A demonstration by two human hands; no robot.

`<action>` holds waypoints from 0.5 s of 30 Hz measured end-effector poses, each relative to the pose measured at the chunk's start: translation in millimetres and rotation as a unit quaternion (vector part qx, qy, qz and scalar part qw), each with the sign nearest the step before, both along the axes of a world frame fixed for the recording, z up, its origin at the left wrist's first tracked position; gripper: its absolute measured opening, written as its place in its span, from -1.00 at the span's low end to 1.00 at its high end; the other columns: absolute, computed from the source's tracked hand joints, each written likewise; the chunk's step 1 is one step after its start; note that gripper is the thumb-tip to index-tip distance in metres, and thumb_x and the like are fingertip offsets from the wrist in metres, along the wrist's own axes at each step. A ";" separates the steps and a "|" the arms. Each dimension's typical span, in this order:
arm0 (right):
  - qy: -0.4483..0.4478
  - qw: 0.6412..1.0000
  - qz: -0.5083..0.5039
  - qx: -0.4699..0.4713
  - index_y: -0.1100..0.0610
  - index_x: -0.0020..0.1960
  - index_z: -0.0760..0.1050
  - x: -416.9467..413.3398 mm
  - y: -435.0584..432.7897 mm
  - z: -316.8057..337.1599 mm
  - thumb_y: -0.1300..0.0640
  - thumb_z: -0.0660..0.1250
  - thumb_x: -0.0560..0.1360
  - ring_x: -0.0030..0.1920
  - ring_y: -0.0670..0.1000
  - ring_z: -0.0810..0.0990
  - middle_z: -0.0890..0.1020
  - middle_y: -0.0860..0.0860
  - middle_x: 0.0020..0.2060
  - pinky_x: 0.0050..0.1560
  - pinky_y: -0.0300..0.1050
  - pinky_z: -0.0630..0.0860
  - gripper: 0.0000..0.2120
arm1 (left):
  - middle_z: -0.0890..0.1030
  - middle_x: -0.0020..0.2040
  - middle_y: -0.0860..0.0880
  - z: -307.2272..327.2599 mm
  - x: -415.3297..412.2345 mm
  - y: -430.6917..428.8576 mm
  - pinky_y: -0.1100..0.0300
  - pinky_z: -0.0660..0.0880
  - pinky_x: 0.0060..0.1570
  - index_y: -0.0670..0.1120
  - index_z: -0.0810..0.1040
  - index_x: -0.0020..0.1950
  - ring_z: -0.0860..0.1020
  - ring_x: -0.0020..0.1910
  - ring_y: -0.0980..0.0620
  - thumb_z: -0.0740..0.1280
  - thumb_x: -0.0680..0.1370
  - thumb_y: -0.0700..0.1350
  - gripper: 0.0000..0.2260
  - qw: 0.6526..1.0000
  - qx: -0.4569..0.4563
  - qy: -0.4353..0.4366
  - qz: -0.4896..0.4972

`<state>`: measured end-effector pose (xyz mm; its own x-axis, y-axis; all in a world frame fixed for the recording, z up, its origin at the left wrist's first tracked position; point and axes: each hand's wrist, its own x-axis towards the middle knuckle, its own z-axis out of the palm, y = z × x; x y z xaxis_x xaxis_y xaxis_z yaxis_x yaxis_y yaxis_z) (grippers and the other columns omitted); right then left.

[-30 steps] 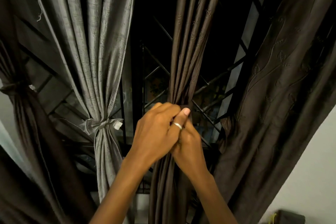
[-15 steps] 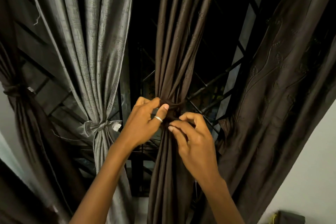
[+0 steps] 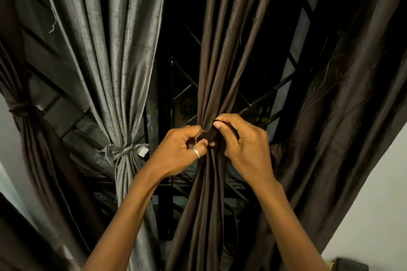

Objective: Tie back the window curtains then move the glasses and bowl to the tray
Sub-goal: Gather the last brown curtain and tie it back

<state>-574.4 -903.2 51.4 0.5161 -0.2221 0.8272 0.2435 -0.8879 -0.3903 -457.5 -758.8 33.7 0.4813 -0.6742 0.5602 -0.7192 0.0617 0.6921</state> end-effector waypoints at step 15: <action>0.045 0.995 -0.065 -0.068 -0.05 0.10 0.38 12.8 -8.8 3.9 -0.04 0.32 0.62 -0.45 -0.19 0.46 0.54 -0.15 -0.41 -0.48 -0.27 0.32 -0.85 | 0.58 -0.16 0.07 -6.9 -4.7 3.3 0.23 0.50 -0.12 -0.04 0.54 -0.18 0.45 0.04 0.09 0.40 0.57 0.07 -0.77 0.953 -0.037 -0.263 0.147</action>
